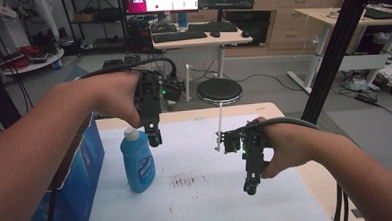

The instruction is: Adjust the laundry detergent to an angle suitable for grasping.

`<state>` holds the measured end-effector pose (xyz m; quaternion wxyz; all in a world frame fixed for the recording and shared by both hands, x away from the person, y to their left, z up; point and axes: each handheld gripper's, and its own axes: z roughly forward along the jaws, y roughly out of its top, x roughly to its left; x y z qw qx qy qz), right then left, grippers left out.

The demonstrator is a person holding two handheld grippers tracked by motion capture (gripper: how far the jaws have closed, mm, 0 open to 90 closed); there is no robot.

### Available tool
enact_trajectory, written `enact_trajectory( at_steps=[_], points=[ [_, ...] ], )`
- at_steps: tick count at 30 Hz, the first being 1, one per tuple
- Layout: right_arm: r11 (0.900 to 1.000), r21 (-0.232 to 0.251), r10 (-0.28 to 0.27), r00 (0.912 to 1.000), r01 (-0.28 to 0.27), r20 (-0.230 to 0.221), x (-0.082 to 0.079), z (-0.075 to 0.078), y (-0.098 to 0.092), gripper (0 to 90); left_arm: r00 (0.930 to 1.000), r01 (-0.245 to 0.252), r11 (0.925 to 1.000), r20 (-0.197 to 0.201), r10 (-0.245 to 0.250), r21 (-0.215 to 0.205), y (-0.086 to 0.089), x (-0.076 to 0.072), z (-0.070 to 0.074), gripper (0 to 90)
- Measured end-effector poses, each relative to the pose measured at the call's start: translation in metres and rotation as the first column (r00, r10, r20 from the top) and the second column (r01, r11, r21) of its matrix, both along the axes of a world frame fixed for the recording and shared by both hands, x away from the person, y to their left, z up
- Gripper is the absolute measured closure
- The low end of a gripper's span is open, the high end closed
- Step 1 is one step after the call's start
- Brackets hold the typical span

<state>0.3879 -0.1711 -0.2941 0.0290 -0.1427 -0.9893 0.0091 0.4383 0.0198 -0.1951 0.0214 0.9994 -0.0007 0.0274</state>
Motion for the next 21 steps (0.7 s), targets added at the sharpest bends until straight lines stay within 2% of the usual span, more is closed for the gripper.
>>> enact_trajectory(
  at_steps=[5,11,15,21],
  points=[
    [1.0,-0.008,0.006,1.0,-0.006,0.002,-0.0008,-0.0012,0.0004,2.9,1.0,-0.003,1.0,0.005,0.003,-0.003,-0.0002,-0.0015,0.0004,2.0],
    [1.0,0.009,0.009,1.0,-0.009,0.005,0.0022,-0.0017,-0.0007,2.9,1.0,-0.01,0.9999,0.002,0.01,0.008,0.0007,-0.0021,-0.0008,2.0],
    [1.0,0.017,0.015,0.9998,-0.016,0.011,-0.0002,0.0004,-0.0001,2.9,0.9998,-0.02,0.9998,-0.002,0.02,-0.001,-0.0002,-0.0003,-0.001,2.0],
    [1.0,0.005,0.015,0.9998,-0.015,0.016,-0.0022,-0.0003,-0.002,2.9,0.9999,-0.014,0.9999,0.0,0.014,0.007,-0.0036,-0.0033,-0.0032,2.0]
  ],
)
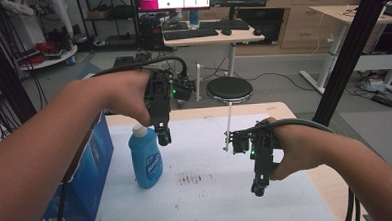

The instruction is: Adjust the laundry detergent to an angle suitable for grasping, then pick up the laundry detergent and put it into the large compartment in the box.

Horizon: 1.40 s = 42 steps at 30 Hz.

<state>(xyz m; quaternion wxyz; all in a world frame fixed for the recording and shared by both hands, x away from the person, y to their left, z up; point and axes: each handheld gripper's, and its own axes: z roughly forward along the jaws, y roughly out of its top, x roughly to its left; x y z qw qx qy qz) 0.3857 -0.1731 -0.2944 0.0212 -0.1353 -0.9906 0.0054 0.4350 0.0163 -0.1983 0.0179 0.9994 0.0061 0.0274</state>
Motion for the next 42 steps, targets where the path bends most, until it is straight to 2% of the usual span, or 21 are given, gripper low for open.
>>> enact_trajectory(
  at_steps=[5,15,20,23,24,27,31,37,40,41,42],
  points=[
    [1.0,0.0,0.004,1.0,-0.004,-0.001,-0.002,0.0,0.0,2.9,1.0,0.009,0.9999,0.004,-0.009,0.014,-0.001,-0.001,-0.001,2.0],
    [1.0,0.005,0.0,1.0,0.0,0.006,-0.002,0.001,0.001,2.9,1.0,-0.004,1.0,0.003,0.004,0.003,0.005,-0.005,-0.002,2.0],
    [1.0,0.003,0.019,0.9998,-0.019,-0.003,-0.001,-0.001,0.003,2.9,0.999,-0.043,0.9991,-0.015,0.043,-0.005,0.011,-0.005,-0.004,2.0],
    [1.0,-0.001,0.006,1.0,-0.006,-0.007,0.0,-0.002,0.005,2.9,0.9979,-0.063,0.9979,-0.016,0.063,-0.014,0.014,-0.005,-0.004,2.0],
    [1.0,0.006,0.029,0.9996,-0.029,-0.002,0.001,-0.004,0.004,2.9,0.9971,-0.075,0.997,-0.018,0.074,-0.021,0.016,-0.006,-0.005,2.0],
    [1.0,-0.001,0.025,0.9997,-0.025,-0.009,0.003,-0.005,0.005,2.9,0.9952,-0.097,0.995,0.009,0.097,-0.023,0.019,-0.005,-0.003,2.0],
    [0.999,0.003,0.034,0.9994,-0.034,-0.007,0.005,-0.007,0.006,2.9,0.9894,-0.145,0.9892,0.012,0.145,-0.024,0.023,-0.004,-0.003,2.0],
    [0.999,0.0,0.038,0.9993,-0.038,0.004,0.007,-0.007,0.006,2.9,0.9714,-0.238,0.9712,-0.002,0.238,-0.017,0.028,-0.002,0.0,2.0],
    [0.999,0.002,0.041,0.9992,-0.041,-0.001,0.007,-0.008,0.007,2.9,0.9508,-0.31,0.9501,-0.022,0.309,-0.039,0.032,-0.001,0.005,2.0],
    [0.999,-0.002,0.042,0.9991,-0.042,0.0,0.007,-0.008,0.007,2.9,0.9418,-0.336,0.9407,-0.027,0.335,-0.047,0.033,0.0,0.006,2.0],
    [0.999,0.01,0.039,0.9992,-0.039,-0.003,0.006,-0.01,0.007,2.9,0.9287,-0.371,0.9271,-0.035,0.369,-0.055,0.035,0.0,0.008,2.0]
  ],
)
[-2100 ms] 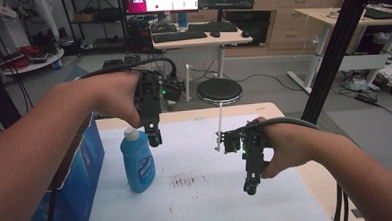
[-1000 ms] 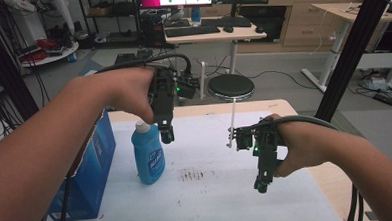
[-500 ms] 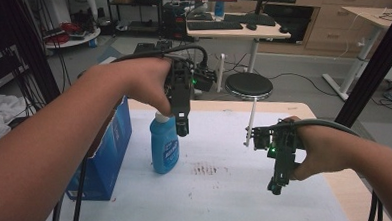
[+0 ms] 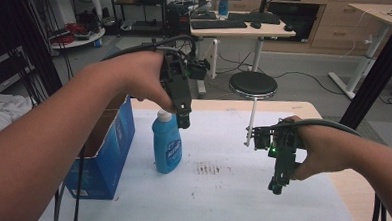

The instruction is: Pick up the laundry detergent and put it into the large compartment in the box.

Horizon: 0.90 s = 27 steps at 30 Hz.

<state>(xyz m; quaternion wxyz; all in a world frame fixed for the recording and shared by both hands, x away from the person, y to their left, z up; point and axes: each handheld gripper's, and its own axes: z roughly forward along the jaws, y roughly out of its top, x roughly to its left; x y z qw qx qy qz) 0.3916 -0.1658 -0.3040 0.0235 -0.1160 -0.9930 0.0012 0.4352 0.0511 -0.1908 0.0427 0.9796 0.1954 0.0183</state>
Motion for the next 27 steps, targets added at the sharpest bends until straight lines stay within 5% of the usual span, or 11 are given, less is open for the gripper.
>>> enact_trajectory(
  at_steps=[2,4,5,13,17,20,21,23,27],
  points=[
    [1.0,-0.013,0.011,0.9999,-0.011,0.006,0.0,0.0,0.001,2.9,0.9981,-0.062,0.9981,-0.003,0.062,-0.002,0.003,0.002,0.002,2.0],
    [1.0,-0.013,0.006,0.9999,-0.006,0.01,-0.001,-0.001,0.001,2.9,0.9981,-0.062,0.9981,-0.003,0.062,-0.002,0.003,0.002,0.002,2.0],
    [1.0,-0.018,0.021,0.9996,-0.021,0.017,-0.002,0.0,0.002,2.9,0.9892,-0.147,0.989,0.003,0.147,0.018,0.008,0.002,0.0,2.0],
    [1.0,-0.015,0.019,0.9995,-0.018,0.025,-0.004,0.0,0.006,2.9,0.9522,-0.303,0.9528,-0.035,0.303,0.004,0.025,0.008,-0.009,2.0],
    [1.0,-0.014,0.025,0.9994,-0.025,0.023,-0.003,-0.001,0.006,2.9,0.9219,-0.387,0.9217,-0.038,0.386,-0.03,0.033,0.012,-0.01,2.0],
    [1.0,-0.014,0.017,0.9995,-0.016,0.025,-0.003,-0.001,0.007,2.9,0.9171,-0.398,0.9166,-0.037,0.397,-0.035,0.035,0.014,-0.009,2.0],
    [1.0,-0.018,0.022,0.9994,-0.022,0.026,-0.003,-0.001,0.007,2.9,0.9021,-0.431,0.9005,-0.03,0.43,-0.055,0.038,0.017,-0.01,2.0],
    [0.999,-0.024,0.025,0.9993,-0.025,0.026,-0.002,-0.002,0.008,2.9,0.8929,-0.45,0.8908,-0.029,0.449,-0.062,0.04,0.019,-0.012,2.0],
    [0.999,-0.026,0.022,0.9994,-0.022,0.026,-0.002,-0.003,0.008,2.9,0.8863,-0.463,0.8836,-0.032,0.462,-0.07,0.042,0.023,-0.017,2.0]
  ],
)
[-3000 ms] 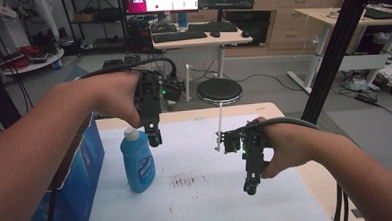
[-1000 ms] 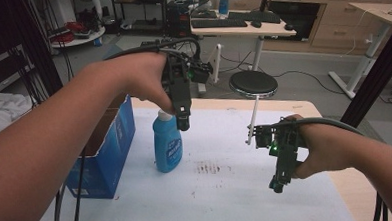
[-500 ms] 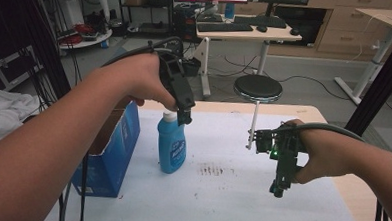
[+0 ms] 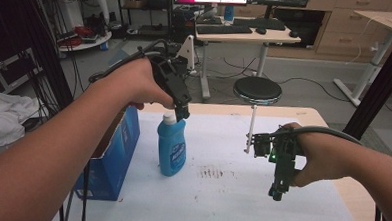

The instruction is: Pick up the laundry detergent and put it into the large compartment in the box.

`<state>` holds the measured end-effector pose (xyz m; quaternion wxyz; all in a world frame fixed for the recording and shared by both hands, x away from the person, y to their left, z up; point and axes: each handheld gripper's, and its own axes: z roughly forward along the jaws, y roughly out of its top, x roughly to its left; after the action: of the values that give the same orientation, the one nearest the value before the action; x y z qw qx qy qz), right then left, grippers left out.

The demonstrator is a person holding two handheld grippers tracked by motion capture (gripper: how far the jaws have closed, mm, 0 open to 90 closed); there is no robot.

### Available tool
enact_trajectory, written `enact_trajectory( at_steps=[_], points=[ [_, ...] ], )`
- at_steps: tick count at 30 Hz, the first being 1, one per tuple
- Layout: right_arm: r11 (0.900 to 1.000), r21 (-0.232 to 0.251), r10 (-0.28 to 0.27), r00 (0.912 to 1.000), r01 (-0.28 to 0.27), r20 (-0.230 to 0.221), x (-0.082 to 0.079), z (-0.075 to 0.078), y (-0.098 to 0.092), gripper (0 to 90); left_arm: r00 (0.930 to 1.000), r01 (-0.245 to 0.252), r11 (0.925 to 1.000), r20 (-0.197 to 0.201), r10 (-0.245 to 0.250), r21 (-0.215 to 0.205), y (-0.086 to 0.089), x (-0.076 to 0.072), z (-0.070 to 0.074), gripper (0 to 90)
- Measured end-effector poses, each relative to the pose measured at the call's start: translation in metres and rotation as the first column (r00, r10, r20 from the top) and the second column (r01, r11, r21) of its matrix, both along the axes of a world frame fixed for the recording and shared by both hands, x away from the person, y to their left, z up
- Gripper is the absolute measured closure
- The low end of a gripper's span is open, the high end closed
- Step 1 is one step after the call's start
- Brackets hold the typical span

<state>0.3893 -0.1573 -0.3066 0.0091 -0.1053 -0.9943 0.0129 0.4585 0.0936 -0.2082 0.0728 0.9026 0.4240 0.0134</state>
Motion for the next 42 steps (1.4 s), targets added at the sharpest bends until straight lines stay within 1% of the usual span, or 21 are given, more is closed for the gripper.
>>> enact_trajectory(
  at_steps=[5,8,9,11,13,15,16,17,18,19,21,22,24,27,28,30,32,33,35,39,42],
  points=[
    [1.0,0.003,-0.009,0.9999,0.009,-0.005,0.0,0.0,0.0,3.0,0.9999,0.003,0.9998,-0.01,-0.003,0.022,0.002,0.008,-0.015,2.0],
    [1.0,-0.004,-0.007,1.0,0.007,-0.004,0.001,0.0,0.0,2.9,1.0,-0.005,0.9999,0.008,0.005,0.014,0.002,0.01,-0.023,2.0],
    [1.0,-0.004,-0.002,1.0,0.002,-0.003,0.001,-0.001,0.0,2.9,0.9997,-0.018,0.9998,0.016,0.018,0.004,0.002,0.01,-0.025,2.0],
    [1.0,-0.002,0.001,1.0,-0.001,-0.006,0.001,-0.001,0.0,2.9,0.9997,-0.014,0.9999,0.019,0.014,0.006,0.002,0.012,-0.027,2.0],
    [1.0,-0.002,0.003,1.0,-0.003,-0.006,0.001,-0.001,0.0,2.9,0.9994,-0.023,0.9997,0.026,0.023,-0.001,0.001,0.014,-0.034,2.0],
    [1.0,-0.002,0.0,1.0,0.0,-0.009,0.001,-0.001,0.0,2.9,0.9993,-0.023,0.9997,0.03,0.023,0.003,0.001,0.017,-0.039,2.0],
    [1.0,-0.002,-0.001,1.0,0.001,-0.009,0.001,-0.001,0.0,2.9,0.9993,-0.025,0.9997,0.027,0.025,0.003,0.001,0.018,-0.041,2.0],
    [1.0,-0.006,0.018,0.9998,-0.018,0.001,0.002,-0.001,-0.001,2.9,0.9992,-0.028,0.9996,0.028,0.028,0.002,0.0,0.019,-0.044,2.0],
    [1.0,0.002,-0.003,1.0,0.003,-0.007,0.001,-0.001,-0.001,2.9,0.9993,-0.025,0.9997,0.026,0.025,0.007,0.0,0.02,-0.045,2.0],
    [1.0,-0.006,0.015,0.9999,-0.015,0.001,0.002,-0.001,-0.001,2.9,0.9993,-0.025,0.9997,0.026,0.025,0.007,0.0,0.02,-0.045,2.0],
    [1.0,-0.006,0.015,0.9999,-0.015,0.001,0.002,-0.001,-0.001,2.9,0.9991,-0.031,0.9995,0.03,0.03,0.007,0.0,0.02,-0.048,2.0],
    [1.0,0.004,-0.01,0.9999,0.01,-0.011,0.0,-0.001,-0.001,2.9,0.9995,-0.024,0.9997,0.019,0.024,0.007,-0.001,0.023,-0.054,2.0],
    [1.0,-0.003,0.002,1.0,-0.002,-0.008,0.001,-0.003,-0.001,2.9,0.9996,-0.024,0.9997,0.012,0.024,0.003,-0.001,0.024,-0.058,2.0],
    [1.0,-0.002,-0.002,0.9999,0.002,-0.016,0.001,-0.005,-0.001,2.9,0.9994,-0.031,0.9995,0.013,0.031,0.004,-0.003,0.026,-0.063,2.0],
    [1.0,0.001,-0.013,0.9997,0.013,-0.02,0.001,-0.005,0.0,2.9,0.9996,-0.028,0.9996,0.011,0.027,0.009,-0.003,0.026,-0.065,2.0],
    [1.0,-0.001,-0.006,0.9998,0.006,-0.019,0.001,-0.005,0.0,2.9,0.9994,-0.03,0.9995,0.016,0.03,0.01,-0.005,0.027,-0.069,2.0],
    [1.0,0.001,0.0,0.9999,0.0,-0.013,0.001,-0.005,0.0,2.9,0.9996,-0.027,0.9994,0.012,0.027,0.023,-0.006,0.028,-0.073,2.0],
    [1.0,0.003,-0.01,0.9998,0.01,-0.019,0.0,-0.005,0.001,2.9,0.9995,-0.029,0.9991,0.009,0.029,0.032,-0.007,0.028,-0.075,2.0],
    [1.0,0.0,0.008,0.9999,-0.008,-0.011,0.0,-0.005,0.0,2.9,0.9995,-0.03,0.9987,0.01,0.029,0.042,-0.008,0.029,-0.077,2.0],
    [1.0,0.007,0.0,0.9999,0.001,-0.016,0.0,-0.006,0.0,2.9,0.9994,-0.033,0.9984,0.009,0.032,0.046,-0.009,0.032,-0.079,2.0],
    [1.0,0.008,-0.014,0.9997,0.014,-0.021,0.0,-0.007,-0.001,2.9,0.9994,-0.035,0.9975,-0.003,0.036,0.061,-0.008,0.034,-0.081,2.0]
  ],
)
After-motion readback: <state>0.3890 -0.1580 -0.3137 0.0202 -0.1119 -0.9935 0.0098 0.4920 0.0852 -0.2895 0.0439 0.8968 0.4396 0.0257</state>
